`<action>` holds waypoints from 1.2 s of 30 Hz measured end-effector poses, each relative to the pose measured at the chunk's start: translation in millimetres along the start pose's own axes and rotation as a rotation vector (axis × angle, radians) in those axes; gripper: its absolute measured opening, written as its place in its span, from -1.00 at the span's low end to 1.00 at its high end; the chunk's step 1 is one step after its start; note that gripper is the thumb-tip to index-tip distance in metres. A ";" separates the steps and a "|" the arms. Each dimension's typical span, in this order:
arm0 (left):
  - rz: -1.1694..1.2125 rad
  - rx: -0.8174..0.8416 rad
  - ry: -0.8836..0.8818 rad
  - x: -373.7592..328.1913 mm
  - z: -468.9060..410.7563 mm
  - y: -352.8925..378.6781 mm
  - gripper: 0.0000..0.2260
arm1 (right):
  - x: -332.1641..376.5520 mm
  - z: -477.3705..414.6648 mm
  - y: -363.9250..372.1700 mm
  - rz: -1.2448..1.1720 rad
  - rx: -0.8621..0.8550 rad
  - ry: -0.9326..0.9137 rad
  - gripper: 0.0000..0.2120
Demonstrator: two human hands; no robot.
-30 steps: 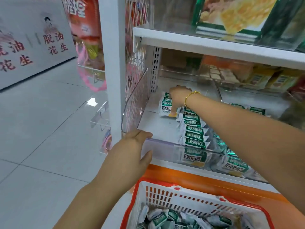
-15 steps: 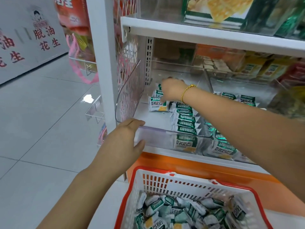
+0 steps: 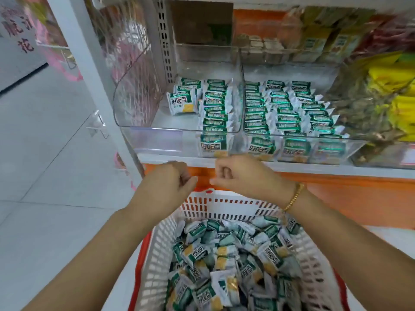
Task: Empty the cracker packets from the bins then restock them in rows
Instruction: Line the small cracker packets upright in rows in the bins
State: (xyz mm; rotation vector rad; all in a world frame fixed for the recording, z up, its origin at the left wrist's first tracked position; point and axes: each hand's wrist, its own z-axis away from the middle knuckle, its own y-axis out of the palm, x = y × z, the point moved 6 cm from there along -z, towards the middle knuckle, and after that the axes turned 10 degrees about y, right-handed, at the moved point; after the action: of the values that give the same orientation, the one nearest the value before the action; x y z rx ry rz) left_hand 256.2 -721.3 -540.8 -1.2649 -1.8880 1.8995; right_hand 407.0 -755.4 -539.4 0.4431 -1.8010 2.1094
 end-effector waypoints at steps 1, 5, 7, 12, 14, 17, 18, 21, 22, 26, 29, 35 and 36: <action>0.029 0.068 -0.031 1.4 2.9 20.5 -0.71 | -19.5 4.2 24.4 -0.010 0.065 0.052 -0.82; 0.094 0.344 -0.205 17.4 34.4 109.0 -0.94 | -95.1 16.2 122.5 -0.085 0.348 0.302 -0.77; 0.023 0.519 -0.278 29.5 57.6 148.0 -0.79 | -123.2 27.2 161.1 -0.127 0.427 0.408 -0.71; 0.119 0.531 -0.566 63.1 100.2 195.4 -0.60 | -151.2 55.6 229.5 -0.251 0.587 0.546 -0.34; 0.195 0.496 -0.658 65.5 115.5 212.7 -0.56 | -151.1 61.0 242.5 -0.324 0.583 0.559 -0.12; 0.231 0.520 -0.665 56.8 133.3 239.7 -0.52 | -154.0 61.2 250.5 -0.428 0.490 0.635 -0.06; 0.227 0.534 -0.649 54.2 137.2 246.8 -0.50 | -155.4 62.6 254.6 -0.416 0.501 0.662 -0.08; 0.194 0.540 -0.602 48.9 140.2 254.2 -0.58 | -150.4 65.8 262.8 -0.384 0.605 0.654 -0.53; 0.180 0.535 -0.583 46.6 138.9 253.0 -0.62 | -146.5 66.0 262.9 -0.391 0.606 0.633 -0.60; 0.201 0.540 -0.583 44.6 139.0 252.6 -0.62 | -133.6 64.9 261.4 -0.529 0.547 0.575 -0.48; 0.333 0.449 -0.714 46.1 139.3 247.0 -0.56 | -138.4 59.9 257.5 -0.616 0.502 0.606 -0.55; 1.144 0.149 -1.007 22.6 125.2 228.8 -0.51 | -127.5 46.2 207.7 -1.103 0.461 0.656 -0.19; 1.267 0.059 -1.027 16.5 118.5 223.5 -0.51 | -121.7 43.8 197.9 -1.141 0.454 0.625 -0.18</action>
State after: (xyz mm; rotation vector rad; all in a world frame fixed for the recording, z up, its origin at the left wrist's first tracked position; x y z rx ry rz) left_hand 263.1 -837.4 -766.2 -1.9088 -1.1763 3.7598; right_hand 429.6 -833.4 -761.4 0.6180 -0.4586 1.4931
